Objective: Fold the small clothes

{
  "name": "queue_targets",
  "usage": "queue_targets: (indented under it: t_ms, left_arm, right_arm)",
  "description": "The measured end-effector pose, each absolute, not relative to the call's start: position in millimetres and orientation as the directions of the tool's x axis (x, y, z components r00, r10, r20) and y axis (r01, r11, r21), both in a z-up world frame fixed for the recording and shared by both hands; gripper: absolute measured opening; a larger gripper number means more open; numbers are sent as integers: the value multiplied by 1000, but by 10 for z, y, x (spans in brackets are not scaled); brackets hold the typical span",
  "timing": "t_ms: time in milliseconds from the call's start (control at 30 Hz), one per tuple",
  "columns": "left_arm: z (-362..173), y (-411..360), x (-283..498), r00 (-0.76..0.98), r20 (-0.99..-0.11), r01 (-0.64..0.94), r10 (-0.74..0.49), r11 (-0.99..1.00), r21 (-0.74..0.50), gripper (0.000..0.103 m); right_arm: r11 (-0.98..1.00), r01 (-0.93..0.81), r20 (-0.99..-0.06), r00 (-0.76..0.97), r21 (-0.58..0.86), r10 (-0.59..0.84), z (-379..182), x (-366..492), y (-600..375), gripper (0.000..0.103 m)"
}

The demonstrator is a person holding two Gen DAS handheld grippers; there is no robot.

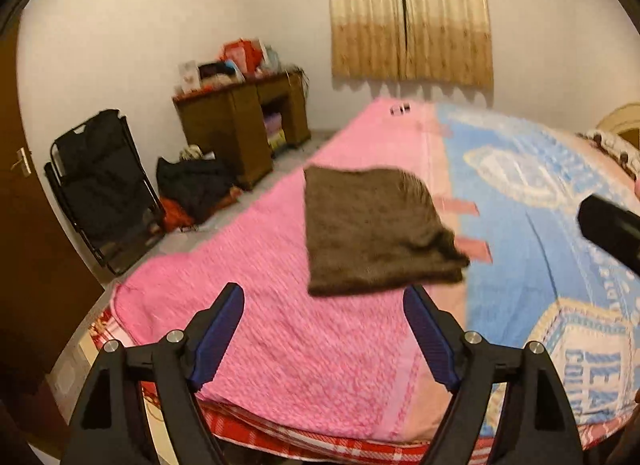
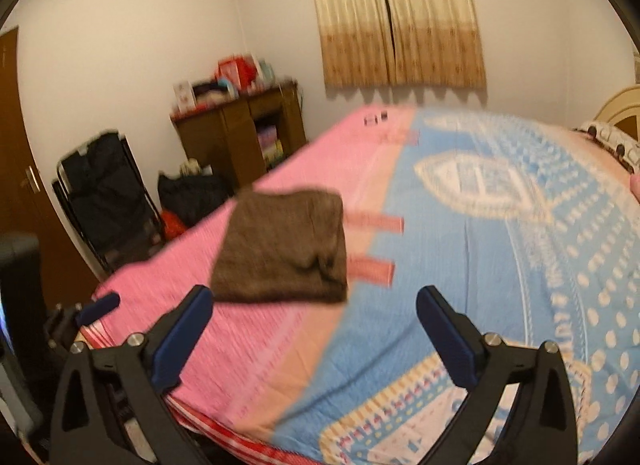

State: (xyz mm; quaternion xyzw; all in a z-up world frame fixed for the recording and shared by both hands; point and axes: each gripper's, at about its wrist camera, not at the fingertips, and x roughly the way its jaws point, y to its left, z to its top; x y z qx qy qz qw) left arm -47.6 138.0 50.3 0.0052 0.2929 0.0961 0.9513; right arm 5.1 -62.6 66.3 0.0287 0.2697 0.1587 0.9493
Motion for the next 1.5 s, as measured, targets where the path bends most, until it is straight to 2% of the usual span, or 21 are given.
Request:
queue_targets:
  t_ms: [167, 233, 333, 600, 933, 1333, 1500]
  left_arm:
    - [596, 1470, -503, 826, -550, -154, 124, 988, -7, 89]
    - [586, 1477, -499, 828, -551, -147, 103, 989, -36, 97]
    - [599, 1424, -520, 837, -537, -140, 102, 990, -31, 99]
    - [653, 1413, -577, 859, -490, -174, 149, 985, -6, 102]
    - [725, 1451, -654, 873, -472, -164, 120, 985, -54, 102]
    - [837, 1285, -775, 906, -379, -176, 186, 982, 61, 102]
    - [845, 1292, -779, 905, -378, -186, 193, 981, 54, 102]
  right_arm:
    - [947, -279, -387, 865, 160, 320, 836, -163, -654, 103]
    - [954, -264, -333, 895, 142, 297, 840, -257, -670, 103]
    - [958, -250, -289, 915, 143, 282, 828, -308, -706, 103]
    - [957, -228, -278, 922, 179, 271, 809, -286, -821, 103]
    - [964, -240, -200, 945, 114, 259, 872, -475, -767, 103]
    - [966, -234, -186, 950, 111, 251, 870, -483, -793, 103]
    - [967, -228, -168, 955, 109, 244, 888, -509, -815, 103]
